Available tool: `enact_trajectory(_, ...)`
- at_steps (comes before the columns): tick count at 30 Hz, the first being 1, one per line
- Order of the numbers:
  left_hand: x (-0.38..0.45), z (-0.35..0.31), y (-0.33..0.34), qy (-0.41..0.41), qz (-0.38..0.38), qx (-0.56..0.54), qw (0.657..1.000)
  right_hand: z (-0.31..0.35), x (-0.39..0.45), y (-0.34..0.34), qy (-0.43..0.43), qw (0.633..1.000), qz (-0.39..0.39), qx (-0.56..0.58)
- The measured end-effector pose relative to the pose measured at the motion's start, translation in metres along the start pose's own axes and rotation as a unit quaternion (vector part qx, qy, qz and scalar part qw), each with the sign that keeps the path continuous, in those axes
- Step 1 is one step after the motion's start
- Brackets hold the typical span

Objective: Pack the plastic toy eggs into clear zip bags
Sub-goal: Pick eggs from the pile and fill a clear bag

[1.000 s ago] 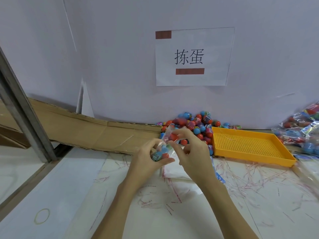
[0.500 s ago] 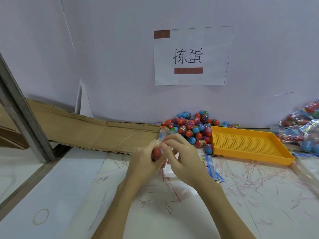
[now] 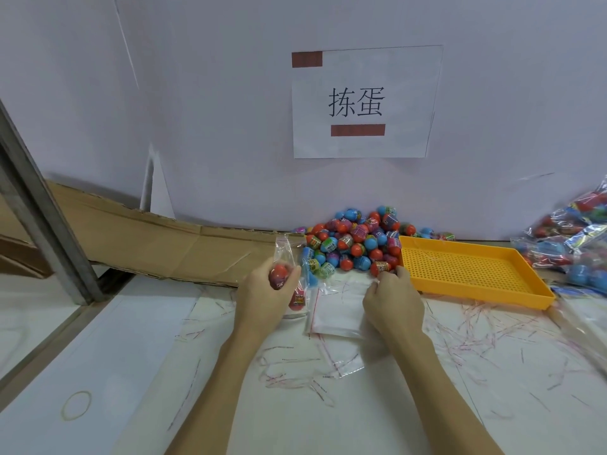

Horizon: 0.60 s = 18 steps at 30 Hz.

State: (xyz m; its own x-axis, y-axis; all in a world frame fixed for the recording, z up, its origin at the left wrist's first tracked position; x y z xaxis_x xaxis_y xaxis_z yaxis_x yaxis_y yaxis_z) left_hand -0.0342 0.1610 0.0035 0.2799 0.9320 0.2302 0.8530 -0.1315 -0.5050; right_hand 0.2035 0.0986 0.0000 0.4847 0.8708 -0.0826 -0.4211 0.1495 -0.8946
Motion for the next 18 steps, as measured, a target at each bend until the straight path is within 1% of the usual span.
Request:
enact_trajectory(2,0.0,-0.001,0.0,-0.001,0.003,0.001,1.0,0.002,0.0,0.004,0.023,0.999,0.024,-0.02)
enact_trajectory(4,0.0,-0.001,0.001,-0.001,0.009,0.004,1.0,0.001,0.0,0.004,0.033,0.999,0.031,-0.031)
enact_trajectory(6,0.0,-0.002,0.003,-0.002,0.015,0.008,1.0,0.0,0.001,0.002,0.024,0.999,0.018,-0.019)
enact_trajectory(8,0.0,-0.002,0.004,-0.003,0.018,0.011,1.0,-0.002,0.002,0.0,0.002,1.0,-0.002,0.016)
enact_trajectory(11,0.0,-0.002,0.003,-0.001,0.015,0.009,1.0,0.002,0.001,-0.002,-0.049,0.994,-0.024,0.094)
enact_trajectory(14,-0.001,-0.003,0.001,-0.001,0.016,-0.007,1.0,0.013,-0.004,-0.008,-0.116,0.976,-0.068,0.169)
enact_trajectory(16,-0.001,-0.005,0.002,0.001,0.024,-0.013,1.0,0.022,-0.009,-0.013,-0.172,0.955,-0.101,0.22)
enact_trajectory(18,-0.003,-0.008,0.003,0.007,0.035,-0.028,0.999,0.031,-0.017,-0.019,-0.232,0.919,-0.116,0.296)
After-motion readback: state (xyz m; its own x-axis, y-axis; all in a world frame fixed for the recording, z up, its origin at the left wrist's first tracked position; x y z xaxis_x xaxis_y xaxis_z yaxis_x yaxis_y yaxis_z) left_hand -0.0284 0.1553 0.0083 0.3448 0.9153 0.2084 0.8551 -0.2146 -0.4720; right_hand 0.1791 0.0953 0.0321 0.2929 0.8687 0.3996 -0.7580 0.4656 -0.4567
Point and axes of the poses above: each hand's wrist, its own x-axis towards the middle knuckle, its own y-axis out of the palm, z = x × y, the point moved 7 cm from there along x, towards the middle knuckle, and after that the axes turned 14 degrees about z, right-handed, at the moved point
